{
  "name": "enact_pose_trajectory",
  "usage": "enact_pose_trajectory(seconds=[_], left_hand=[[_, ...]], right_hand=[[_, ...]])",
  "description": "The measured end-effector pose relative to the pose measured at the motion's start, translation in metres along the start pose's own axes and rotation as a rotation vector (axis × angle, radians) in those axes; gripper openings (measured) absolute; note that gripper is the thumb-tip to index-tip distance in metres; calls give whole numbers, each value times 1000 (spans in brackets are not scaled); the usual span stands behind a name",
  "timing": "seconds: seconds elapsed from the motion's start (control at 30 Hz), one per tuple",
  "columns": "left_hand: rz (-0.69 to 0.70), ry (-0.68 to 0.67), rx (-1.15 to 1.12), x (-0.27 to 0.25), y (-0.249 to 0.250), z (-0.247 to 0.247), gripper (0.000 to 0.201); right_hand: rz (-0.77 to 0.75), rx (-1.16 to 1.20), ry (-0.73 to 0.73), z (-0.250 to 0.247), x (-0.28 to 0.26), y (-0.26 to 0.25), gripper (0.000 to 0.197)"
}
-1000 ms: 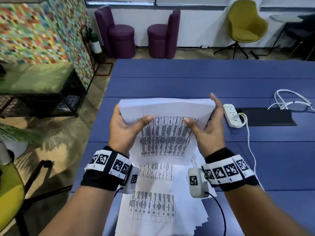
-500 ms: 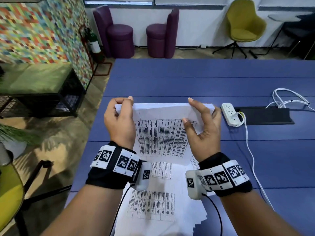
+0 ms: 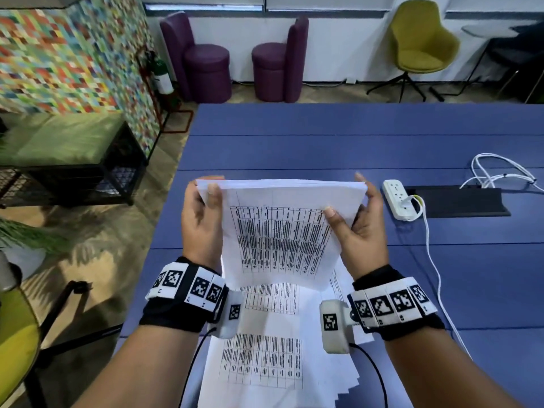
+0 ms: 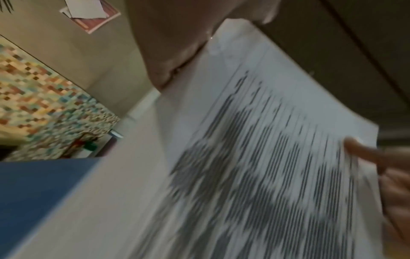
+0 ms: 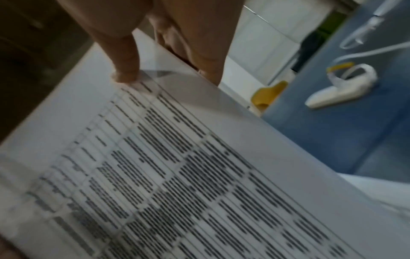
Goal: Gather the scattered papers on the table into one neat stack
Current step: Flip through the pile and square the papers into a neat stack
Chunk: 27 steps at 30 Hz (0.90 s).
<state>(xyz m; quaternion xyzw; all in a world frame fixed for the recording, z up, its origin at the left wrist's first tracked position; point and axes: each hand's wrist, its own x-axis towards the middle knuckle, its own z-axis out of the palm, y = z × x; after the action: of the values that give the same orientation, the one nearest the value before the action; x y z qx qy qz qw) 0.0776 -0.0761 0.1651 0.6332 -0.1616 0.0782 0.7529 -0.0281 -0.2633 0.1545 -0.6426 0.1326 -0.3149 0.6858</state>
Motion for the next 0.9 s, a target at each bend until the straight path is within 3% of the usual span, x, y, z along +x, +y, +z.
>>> enact_pose_trajectory(seconds=[0.13,0.23,0.3,0.37,0.43,0.5,0.57,0.6,0.73,0.83,0.9], left_hand=[[-319,-211,-36,-18,-41,-20,89],[-356,-233,4,-21,-44,-19,75],[-338,-178,-58,-14,-39,-17,50],[-308,-147,-92,-7,-36,-19,43],[-324,-157,-92,-6,-38,-24,61],[-385,-174,-37,-15,-43,-27,88],[-426,-195,31,-27,-47,-24,96],[-438,-186,53,-33,-46,-19,95],[-438,-80,28,-38,-45,-9,71],[-464,-111,14,-37,-53,-16,49],[-515,-173,67,-46,-63,-20,52]], right_hand=[[384,-84,-138,-14,-2,25,58],[507,-274,-111,-9,-1,26,53],[468,-282,-70,-5,6,22,52],[415,-241,-107,-6,14,18,53],[407,-154,-160,-12,14,21,50],[474,-197,-163,-18,9,30,75],[506,-240,-157,-18,0,37,92],[507,-246,-130,-16,-3,38,90],[500,-308,-31,-8,-2,26,61],[495,-295,-59,-15,-3,21,61],[578,-321,-74,-22,-10,26,79]])
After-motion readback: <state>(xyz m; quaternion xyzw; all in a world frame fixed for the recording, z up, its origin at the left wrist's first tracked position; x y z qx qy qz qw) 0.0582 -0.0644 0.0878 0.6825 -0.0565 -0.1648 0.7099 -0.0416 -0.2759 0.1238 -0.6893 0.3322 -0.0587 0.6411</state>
